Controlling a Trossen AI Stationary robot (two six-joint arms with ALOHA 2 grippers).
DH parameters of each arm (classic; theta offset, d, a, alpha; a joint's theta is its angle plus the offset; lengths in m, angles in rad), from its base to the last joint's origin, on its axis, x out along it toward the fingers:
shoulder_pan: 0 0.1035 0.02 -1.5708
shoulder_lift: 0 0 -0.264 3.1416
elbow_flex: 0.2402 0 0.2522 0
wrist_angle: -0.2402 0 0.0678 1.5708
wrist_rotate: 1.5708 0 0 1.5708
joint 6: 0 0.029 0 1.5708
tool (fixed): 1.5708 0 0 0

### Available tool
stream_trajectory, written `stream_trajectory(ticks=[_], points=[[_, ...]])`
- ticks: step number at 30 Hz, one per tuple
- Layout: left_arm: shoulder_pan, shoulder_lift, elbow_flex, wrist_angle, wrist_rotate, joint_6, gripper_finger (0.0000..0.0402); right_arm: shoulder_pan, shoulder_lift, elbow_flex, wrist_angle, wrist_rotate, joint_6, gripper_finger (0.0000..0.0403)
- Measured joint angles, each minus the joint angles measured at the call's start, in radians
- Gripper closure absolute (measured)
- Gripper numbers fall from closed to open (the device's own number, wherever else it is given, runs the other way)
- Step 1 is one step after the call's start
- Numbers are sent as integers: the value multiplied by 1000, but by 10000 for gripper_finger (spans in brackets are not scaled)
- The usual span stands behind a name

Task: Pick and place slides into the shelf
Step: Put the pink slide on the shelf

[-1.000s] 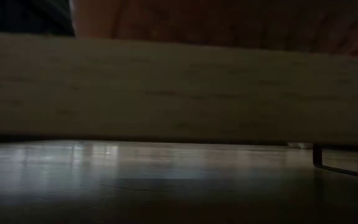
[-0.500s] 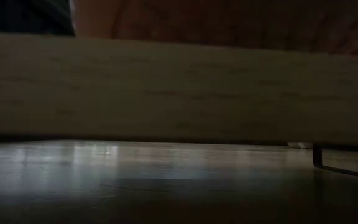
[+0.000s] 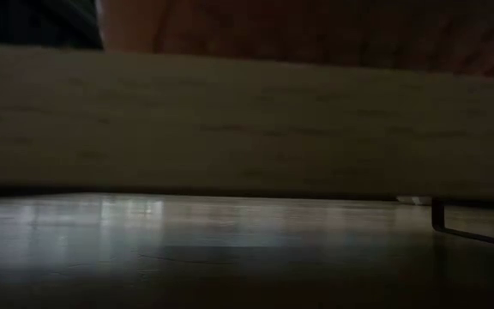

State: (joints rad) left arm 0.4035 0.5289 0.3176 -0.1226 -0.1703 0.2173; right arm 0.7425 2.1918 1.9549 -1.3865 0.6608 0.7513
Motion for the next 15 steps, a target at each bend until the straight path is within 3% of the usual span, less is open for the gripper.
stream_trajectory(ticks=[11, 15], points=[[0, 0, 0, 0, 0, 0, 401, -1, 0, 0, -1, -28, -5, 391], [0, 0, 0, 0, 0, 0, 401, -2, 0, -28, 1, -30, 3, 370]])
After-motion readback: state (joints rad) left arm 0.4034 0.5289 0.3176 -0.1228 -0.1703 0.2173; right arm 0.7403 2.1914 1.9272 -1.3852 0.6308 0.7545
